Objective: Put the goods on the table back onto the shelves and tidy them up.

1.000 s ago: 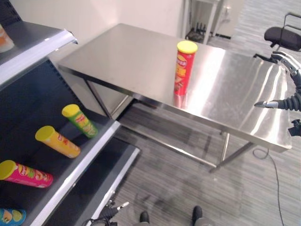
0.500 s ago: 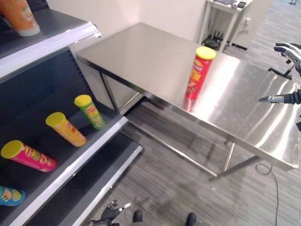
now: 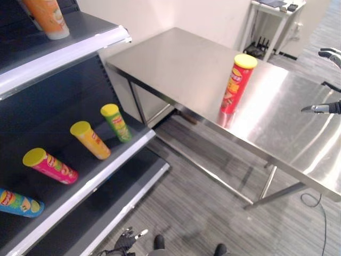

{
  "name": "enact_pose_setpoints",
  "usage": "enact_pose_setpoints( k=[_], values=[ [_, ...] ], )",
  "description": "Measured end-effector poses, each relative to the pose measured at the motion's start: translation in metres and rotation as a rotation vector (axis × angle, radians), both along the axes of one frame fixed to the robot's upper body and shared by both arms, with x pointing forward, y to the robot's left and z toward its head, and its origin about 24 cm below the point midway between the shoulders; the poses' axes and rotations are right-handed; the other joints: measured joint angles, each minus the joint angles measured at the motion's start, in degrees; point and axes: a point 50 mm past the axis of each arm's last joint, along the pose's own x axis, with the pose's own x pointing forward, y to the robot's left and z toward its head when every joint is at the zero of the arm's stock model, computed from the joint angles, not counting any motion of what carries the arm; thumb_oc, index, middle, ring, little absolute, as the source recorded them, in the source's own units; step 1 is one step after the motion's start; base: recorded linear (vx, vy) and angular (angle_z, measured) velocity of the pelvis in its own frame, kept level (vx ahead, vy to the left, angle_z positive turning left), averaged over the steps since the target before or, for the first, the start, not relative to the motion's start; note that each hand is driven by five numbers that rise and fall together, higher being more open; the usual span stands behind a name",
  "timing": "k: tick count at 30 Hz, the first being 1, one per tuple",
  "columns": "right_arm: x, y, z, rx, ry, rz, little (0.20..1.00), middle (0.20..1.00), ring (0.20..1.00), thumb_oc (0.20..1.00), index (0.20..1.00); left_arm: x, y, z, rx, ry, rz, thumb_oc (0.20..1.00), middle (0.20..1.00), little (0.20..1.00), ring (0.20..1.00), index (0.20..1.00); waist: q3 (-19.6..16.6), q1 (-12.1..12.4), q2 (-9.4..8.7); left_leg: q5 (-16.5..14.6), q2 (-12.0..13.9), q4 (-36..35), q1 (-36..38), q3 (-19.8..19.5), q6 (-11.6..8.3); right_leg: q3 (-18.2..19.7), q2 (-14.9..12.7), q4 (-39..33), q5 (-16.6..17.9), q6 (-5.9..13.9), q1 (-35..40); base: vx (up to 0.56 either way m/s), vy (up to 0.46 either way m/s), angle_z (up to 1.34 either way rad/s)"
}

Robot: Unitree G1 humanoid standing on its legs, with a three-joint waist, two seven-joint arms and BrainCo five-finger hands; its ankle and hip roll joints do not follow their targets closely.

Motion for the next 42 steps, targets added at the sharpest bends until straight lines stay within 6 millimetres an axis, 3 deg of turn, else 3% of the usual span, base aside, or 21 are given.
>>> enact_pose_setpoints(
  k=[1,2,3,4,5,6,7,8,10,11,15,16,18,23,30,33,39,42],
  values=[
    [0.000,-0.002,-0.007,0.016,0.023,-0.014,1.000,1.000,1.000,1.000,1.000,0.007,-0.002,0.000,-0.003,-0.002,-0.008,1.000,1.000,1.000,1.000,1.000,0.40,-0.68,0.50,-1.25,-1.56,2.41,-0.27,1.80,1.99,2.62,-2.09,7.87,-0.87,0.85,-4.10,-0.01,0.260,-0.13],
    [-0.001,-0.002,-0.014,0.018,0.059,-0.027,1.000,1.000,1.000,1.000,1.000,0.015,-0.003,0.001,-0.009,-0.020,-0.002,1.000,1.000,1.000,1.000,1.000,2.36,-2.57,2.66,-2.15,-1.52,3.75,0.48,3.56,4.27,7.09,-4.65,20.69,0.17,1.16,-9.66,0.10,0.107,-0.13],
    [-0.002,-0.002,-0.019,0.018,0.076,-0.024,1.000,1.000,1.000,1.000,1.000,0.017,0.007,0.006,0.023,-0.034,-0.001,1.000,1.000,1.000,1.000,1.000,2.72,-3.10,2.10,-2.68,-3.00,2.06,2.02,3.63,5.89,10.90,-6.15,26.46,-0.19,2.86,-12.88,0.17,0.016,-0.11],
    [-0.002,-0.001,-0.021,0.033,0.072,-0.018,1.000,1.000,1.000,1.000,1.000,0.018,0.015,0.009,0.047,-0.042,0.002,1.000,1.000,1.000,1.000,1.000,2.85,-3.16,1.93,-2.90,-3.29,1.38,2.21,3.87,5.75,13.04,-5.71,26.40,-1.40,4.28,-14.82,0.30,-0.136,-0.20],
    [-0.004,0.003,-0.021,0.035,0.066,-0.001,1.000,1.000,1.000,1.000,1.000,0.019,0.020,0.011,0.060,-0.045,0.008,1.000,1.000,1.000,1.000,1.000,2.92,-3.03,1.16,-2.54,-3.59,0.51,2.21,3.94,5.79,12.09,-5.45,20.26,-1.88,4.68,-14.64,0.32,-0.211,-0.11],
    [-0.004,0.005,-0.019,0.034,0.054,0.009,1.000,1.000,1.000,1.000,1.000,0.026,0.020,0.013,0.064,-0.059,-0.003,1.000,1.000,1.000,1.000,1.000,3.05,-2.85,0.55,-1.60,-3.99,-0.01,1.86,3.29,5.28,11.56,-4.77,5.06,-1.37,4.88,-12.40,0.32,-0.245,0.24],
    [-0.005,0.004,-0.017,0.035,0.047,0.004,1.000,1.000,1.000,1.000,1.000,0.027,0.020,0.013,0.065,-0.057,-0.004,1.000,1.000,1.000,1.000,1.000,3.36,-3.02,0.20,-1.39,-4.29,-0.36,1.82,1.91,5.21,11.67,-4.21,-2.46,-0.51,4.91,-9.73,0.19,-0.137,0.54],
    [-0.006,0.002,-0.017,0.041,0.041,-0.003,1.000,1.000,1.000,1.000,1.000,0.029,0.018,0.012,0.062,-0.059,-0.006,1.000,1.000,1.000,1.000,1.000,3.32,-3.18,-0.06,-1.16,-4.59,-1.23,2.29,0.64,5.25,11.61,-4.19,-4.48,0.67,4.91,-8.95,0.13,-0.152,0.70],
    [-0.008,0.000,-0.018,0.047,0.041,-0.014,1.000,1.000,1.000,1.000,1.000,0.027,0.016,0.012,0.062,-0.055,-0.019,1.000,1.000,1.000,1.000,1.000,2.40,-3.07,-1.69,-0.28,-5.07,-3.09,4.12,-1.47,4.11,10.50,-3.84,-4.44,3.94,4.39,-5.87,0.12,-0.187,0.81],
    [-0.008,0.001,-0.019,0.054,0.039,-0.010,1.000,1.000,1.000,1.000,1.000,0.022,0.021,0.012,0.074,-0.046,-0.018,1.000,1.000,1.000,1.000,1.000,0.80,-2.49,-4.15,-0.82,-5.62,-3.47,4.06,-2.59,3.18,9.80,-3.52,-4.44,4.65,3.53,-4.05,0.15,-0.222,0.74],
    [-0.009,0.002,-0.012,0.028,0.024,0.001,1.000,1.000,1.000,1.000,1.000,0.011,0.000,0.003,0.022,-0.025,-0.029,1.000,1.000,1.000,1.000,1.000,0.61,-2.76,-1.66,-0.05,0.20,-3.16,3.97,-3.75,0.41,6.98,2.24,-4.10,3.53,0.06,-2.51,0.14,-0.138,0.40],
    [-0.011,-0.001,-0.008,0.027,0.009,-0.012,1.000,1.000,1.000,1.000,1.000,0.012,-0.007,0.002,0.004,-0.030,-0.029,1.000,1.000,1.000,1.000,1.000,0.63,-2.99,-0.58,-0.14,2.08,-3.20,4.16,-3.53,-0.46,6.38,4.13,-4.12,2.61,-0.88,-2.04,0.14,-0.097,0.08],
    [-0.013,-0.004,-0.004,0.029,-0.011,-0.025,1.000,1.000,1.000,1.000,1.000,0.022,-0.008,0.006,0.003,-0.069,-0.037,1.000,1.000,1.000,1.000,1.000,0.68,-3.08,0.16,-0.04,3.23,-3.21,4.98,-3.07,-0.86,6.30,5.34,-4.12,2.01,-1.55,-1.35,0.13,-0.093,-0.03],
    [-0.011,-0.008,-0.006,0.039,-0.004,-0.040,1.000,1.000,1.000,1.000,1.000,0.024,-0.007,0.007,0.006,-0.078,-0.036,1.000,1.000,1.000,1.000,1.000,0.32,-3.29,0.82,-0.80,4.03,-3.28,6.06,-2.11,-2.14,6.78,6.07,-4.21,1.56,-1.58,-0.63,0.05,-0.064,-0.07],
    [-0.001,-0.027,-0.015,0.146,0.042,-0.090,1.000,1.000,1.000,1.000,1.000,0.006,-0.004,0.003,0.009,-0.034,-0.017,1.000,1.000,1.000,1.000,1.000,-0.01,-2.81,0.88,-1.03,4.18,-3.57,6.01,-2.26,-2.47,6.70,6.10,-4.29,1.49,-1.54,-0.16,0.02,-0.044,0.03],
    [0.014,-0.029,-0.021,0.224,0.076,-0.083,1.000,1.000,1.000,1.000,1.000,-0.008,-0.001,0.000,0.013,0.001,-0.011,1.000,1.000,1.000,1.000,1.000,-0.34,-2.33,0.84,-0.91,4.25,-3.28,6.02,-2.42,-2.42,6.43,6.21,-4.17,1.52,-1.58,-0.01,0.03,-0.056,0.03],
    [0.043,-0.043,-0.027,0.298,0.137,-0.152,1.000,1.000,1.000,1.000,1.000,-0.009,0.004,0.001,0.018,0.006,-0.009,1.000,1.000,1.000,1.000,1.000,-0.51,-0.67,0.81,-0.30,4.70,-3.26,6.04,-4.03,-2.96,5.07,6.64,-4.19,1.39,-1.80,0.74,0.02,-0.046,0.10],
    [0.046,-0.050,-0.034,0.307,0.169,-0.196,1.000,1.000,1.000,1.000,1.000,-0.010,0.009,0.002,0.029,0.013,-0.007,1.000,1.000,1.000,1.000,1.000,-0.91,0.93,0.96,-0.20,5.31,-3.27,5.87,-4.84,-3.16,4.32,7.26,-4.29,1.03,-2.24,1.12,0.03,-0.054,0.15]
  ],
)
